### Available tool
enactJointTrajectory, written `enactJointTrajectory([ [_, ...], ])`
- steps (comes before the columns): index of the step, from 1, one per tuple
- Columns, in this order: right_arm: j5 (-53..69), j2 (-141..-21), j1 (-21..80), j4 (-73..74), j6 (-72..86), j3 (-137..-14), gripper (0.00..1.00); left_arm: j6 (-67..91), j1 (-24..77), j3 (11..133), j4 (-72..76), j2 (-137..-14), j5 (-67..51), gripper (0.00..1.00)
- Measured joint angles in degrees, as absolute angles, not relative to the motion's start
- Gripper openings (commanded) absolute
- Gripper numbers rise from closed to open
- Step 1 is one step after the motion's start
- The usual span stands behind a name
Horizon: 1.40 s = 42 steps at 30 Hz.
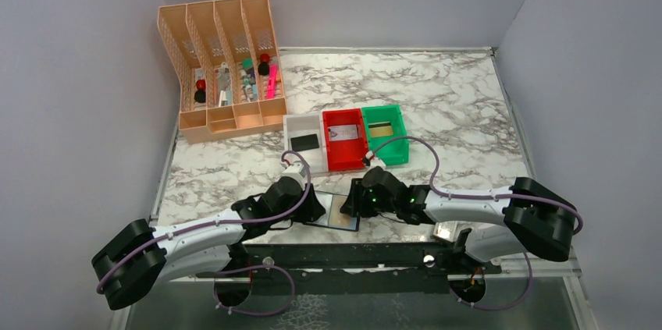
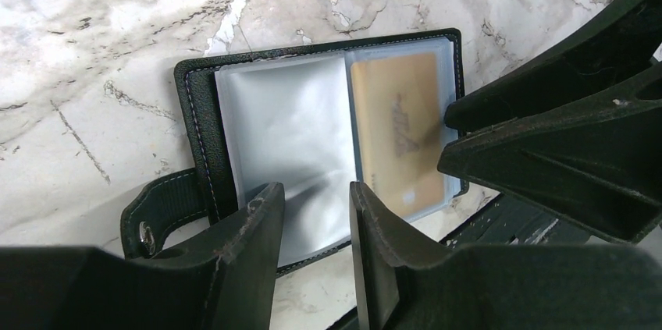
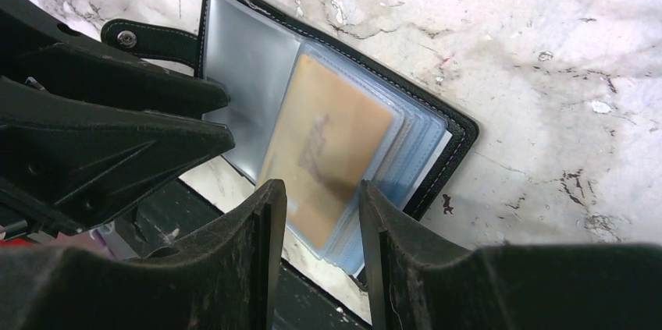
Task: Take the credit cards out of the card holder
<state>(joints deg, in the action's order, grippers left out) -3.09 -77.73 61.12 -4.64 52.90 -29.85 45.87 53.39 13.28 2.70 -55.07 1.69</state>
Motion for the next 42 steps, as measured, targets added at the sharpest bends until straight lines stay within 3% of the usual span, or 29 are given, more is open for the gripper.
enactJointTrajectory([
  [19,2.4,-81.0,61.1,-11.5,53.7,-32.1,0.44,46.5,53.4,10.5,5.1,-52.5,0.9,0.37],
  [29,-3.8,-76.8,61.1,-1.1,53.3,-33.5,0.46,46.5,53.4,10.3,4.6,-51.8,0.6,0.37],
  [42,-3.6,-79.5,61.1,0.1,53.3,-33.4,0.45,46.5,53.4,10.3,4.6,-51.8,0.4,0.37],
])
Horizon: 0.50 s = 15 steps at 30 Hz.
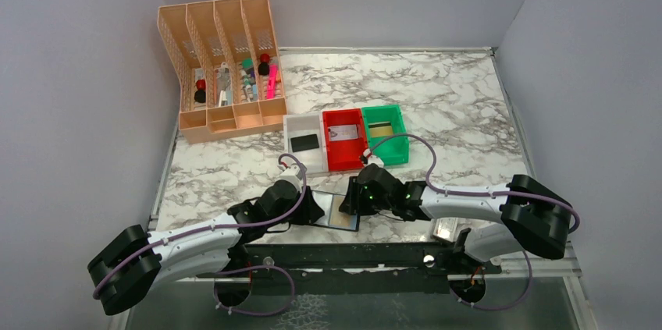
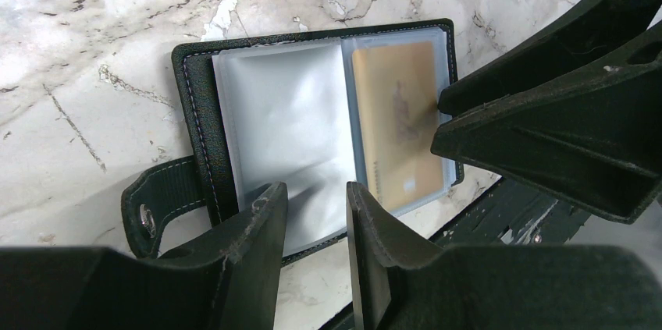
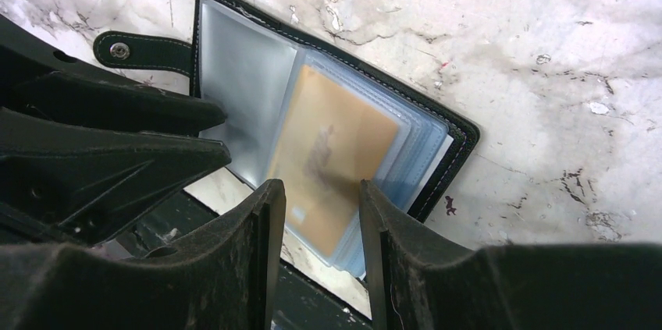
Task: Take the credit cards out of the card holder
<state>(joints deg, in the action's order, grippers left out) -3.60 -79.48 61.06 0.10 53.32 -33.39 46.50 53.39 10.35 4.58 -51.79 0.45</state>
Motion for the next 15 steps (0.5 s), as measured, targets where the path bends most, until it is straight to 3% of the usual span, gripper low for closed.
enactJointTrajectory([
  [15,-3.6,-79.1,61.1,0.6,52.9,-33.5,0.45,46.5,53.4,10.5,4.6,-52.0,0.4,0.37],
])
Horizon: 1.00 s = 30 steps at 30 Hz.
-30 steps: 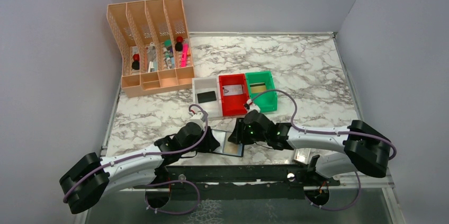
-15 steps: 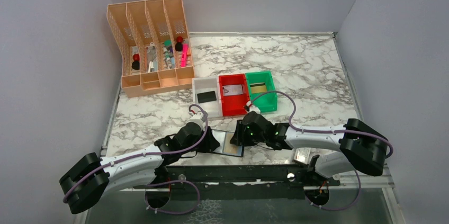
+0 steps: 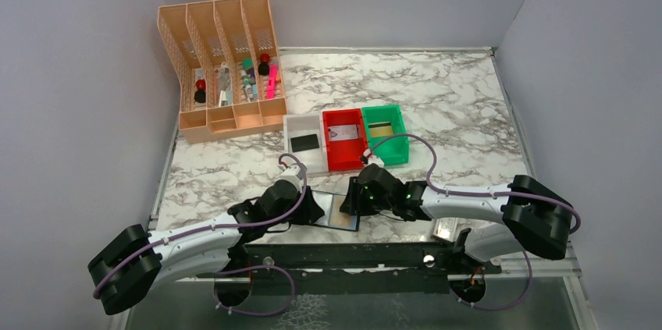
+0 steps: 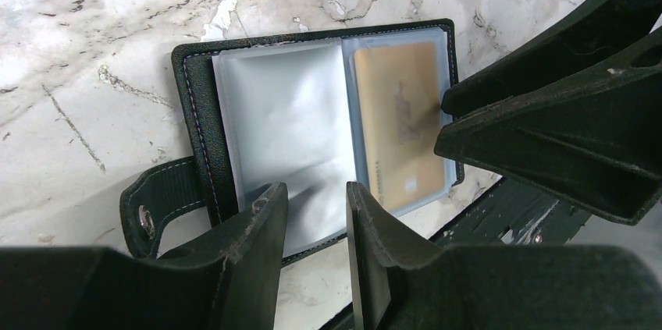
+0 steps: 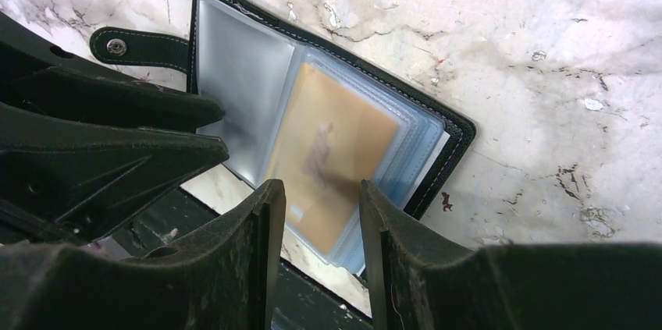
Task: Take the credit cards out of the card holder
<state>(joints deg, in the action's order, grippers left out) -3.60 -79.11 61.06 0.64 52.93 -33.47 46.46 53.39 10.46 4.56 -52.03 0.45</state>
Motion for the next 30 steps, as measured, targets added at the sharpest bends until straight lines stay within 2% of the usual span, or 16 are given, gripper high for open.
enactJointTrajectory([
  [30,1.8,-84.6,61.0,-6.9,53.7,-35.5,0.44,46.5,53.5,10.6,4.6,-52.3,0.3,0.37],
])
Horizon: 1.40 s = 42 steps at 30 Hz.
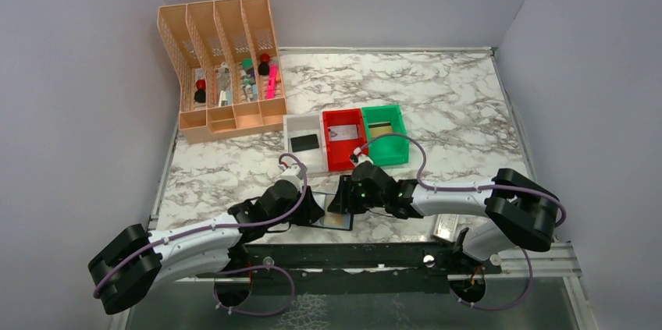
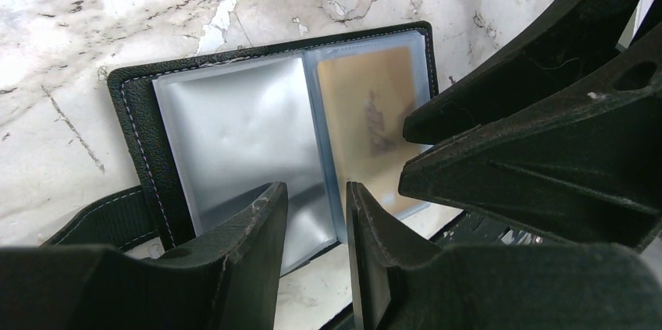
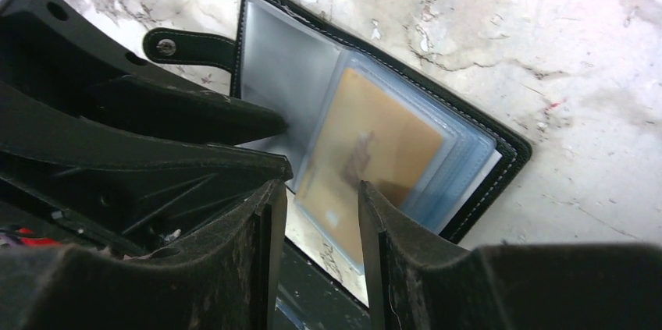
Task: Take the credit cards out of the card holder
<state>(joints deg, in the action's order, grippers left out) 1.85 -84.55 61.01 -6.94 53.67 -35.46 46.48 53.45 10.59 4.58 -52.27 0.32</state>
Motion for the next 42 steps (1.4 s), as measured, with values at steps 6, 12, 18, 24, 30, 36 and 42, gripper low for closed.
enactJointTrajectory([
  [6,1.8,-84.5,61.0,-6.9,54.2,-35.6,0.45,46.3,53.7,10.6,3.2,-51.0,0.3,0.4],
  [12,-2.9,-81.2,61.0,0.9,53.2,-36.4,0.46,44.2,53.8,14.5,-7.7,-46.4,4.1,0.55],
  [18,-3.6,-80.3,61.0,3.8,52.1,-36.2,0.46,43.4,53.8,19.2,-12.7,-44.9,8.2,0.57],
  [24,-3.5,-82.9,61.0,4.1,50.6,-37.3,0.43,44.1,53.8,19.0,-13.9,-49.5,9.3,0.52],
  [30,-3.3,-86.4,61.0,5.7,47.8,-40.9,0.38,45.8,53.8,16.8,-12.8,-50.3,9.8,0.35],
  [36,-5.3,-88.1,62.3,10.9,45.8,-45.1,0.4,47.5,54.2,13.1,-10.2,-46.6,10.3,0.27],
  [42,-11.4,-92.0,65.8,19.6,43.9,-53.9,0.43,49.6,55.2,11.0,-6.9,-45.8,10.5,0.26],
])
